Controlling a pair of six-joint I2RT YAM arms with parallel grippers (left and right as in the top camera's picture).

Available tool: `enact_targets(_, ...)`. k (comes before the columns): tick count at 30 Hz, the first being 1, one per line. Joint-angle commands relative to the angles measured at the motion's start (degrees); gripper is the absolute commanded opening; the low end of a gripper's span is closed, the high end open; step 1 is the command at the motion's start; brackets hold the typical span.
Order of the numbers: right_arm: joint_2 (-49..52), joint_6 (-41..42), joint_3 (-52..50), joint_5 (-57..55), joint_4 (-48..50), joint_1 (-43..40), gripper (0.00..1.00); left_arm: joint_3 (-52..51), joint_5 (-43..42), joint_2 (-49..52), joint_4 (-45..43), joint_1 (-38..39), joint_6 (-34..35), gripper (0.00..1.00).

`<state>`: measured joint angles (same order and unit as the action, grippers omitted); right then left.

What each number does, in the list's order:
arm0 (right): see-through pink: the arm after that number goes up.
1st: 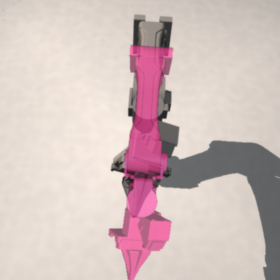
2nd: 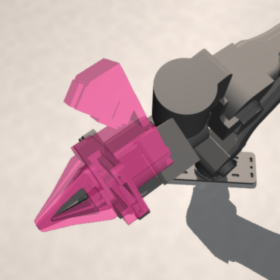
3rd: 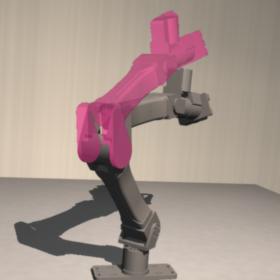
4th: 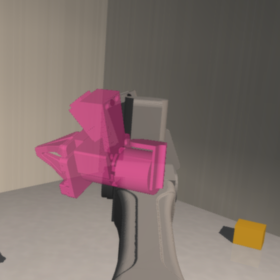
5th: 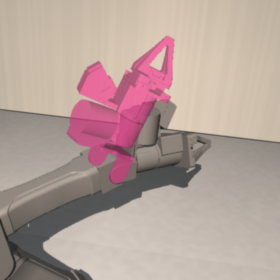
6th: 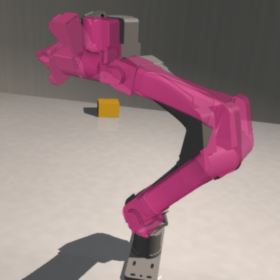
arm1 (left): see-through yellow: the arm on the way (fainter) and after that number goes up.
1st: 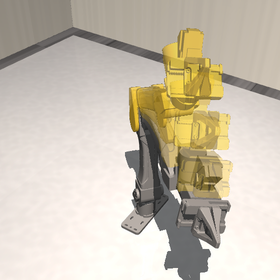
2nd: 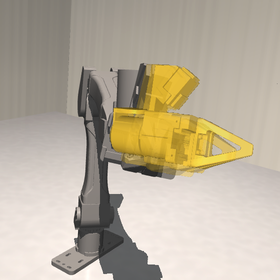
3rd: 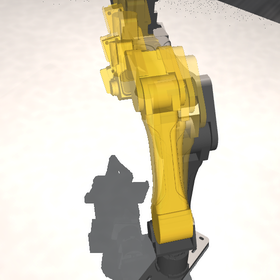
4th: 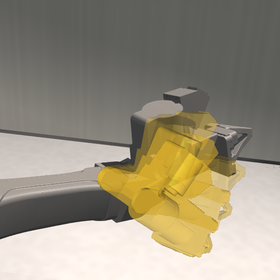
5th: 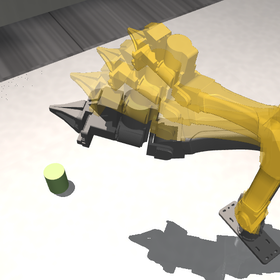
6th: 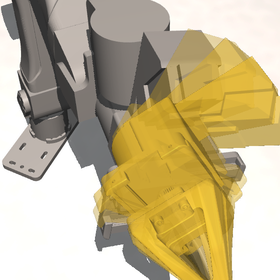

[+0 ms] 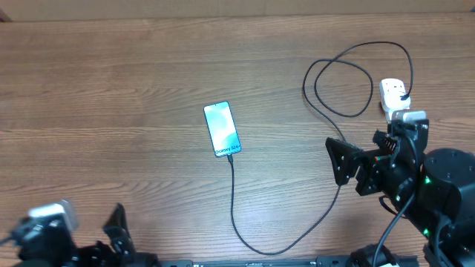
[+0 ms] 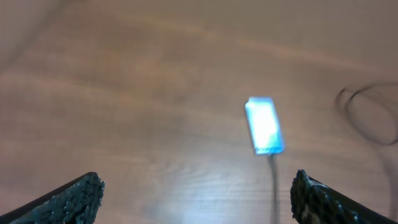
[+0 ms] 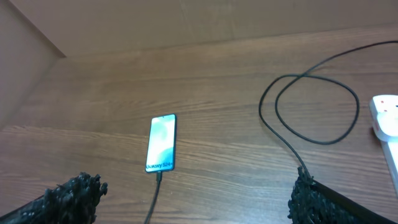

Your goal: Plug charger to phone and switch on socket

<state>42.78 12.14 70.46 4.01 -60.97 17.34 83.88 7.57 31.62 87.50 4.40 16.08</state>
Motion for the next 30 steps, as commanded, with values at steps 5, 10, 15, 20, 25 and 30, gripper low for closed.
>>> enact_targets(5, 1.01, -0.44, -1.92, -0.96, -2.45, 0.28, 1.00, -16.90, 1.66, -13.11, -2.40, -1.55, -1.73, 0.99)
enact_targets(10, 1.77, -0.44, -1.92, -0.96, -2.99, 0.28, 1.00, -17.03, 1.66, -13.29, -2.43, -1.53, -1.73, 0.99)
enact_targets(15, 1.77, -0.46, -1.92, -0.96, -3.02, 0.28, 1.00, -17.03, 1.66, -13.29, -2.43, -1.38, -1.73, 1.00)
enact_targets(20, 1.77, -0.44, -1.92, -0.96, -3.02, 0.28, 1.00, -17.03, 1.66, -13.29, -2.43, -1.40, -1.73, 1.00)
enact_targets(25, 1.77, -0.46, -1.92, -0.96, -3.02, 0.28, 1.00, -17.03, 2.78, -13.44, -2.71, -1.40, -2.56, 1.00)
enact_targets(30, 1.77, -0.44, -1.92, -0.96, -3.02, 0.28, 1.00, -16.98, 1.81, -16.02, -23.39, -1.40, -2.60, 1.00)
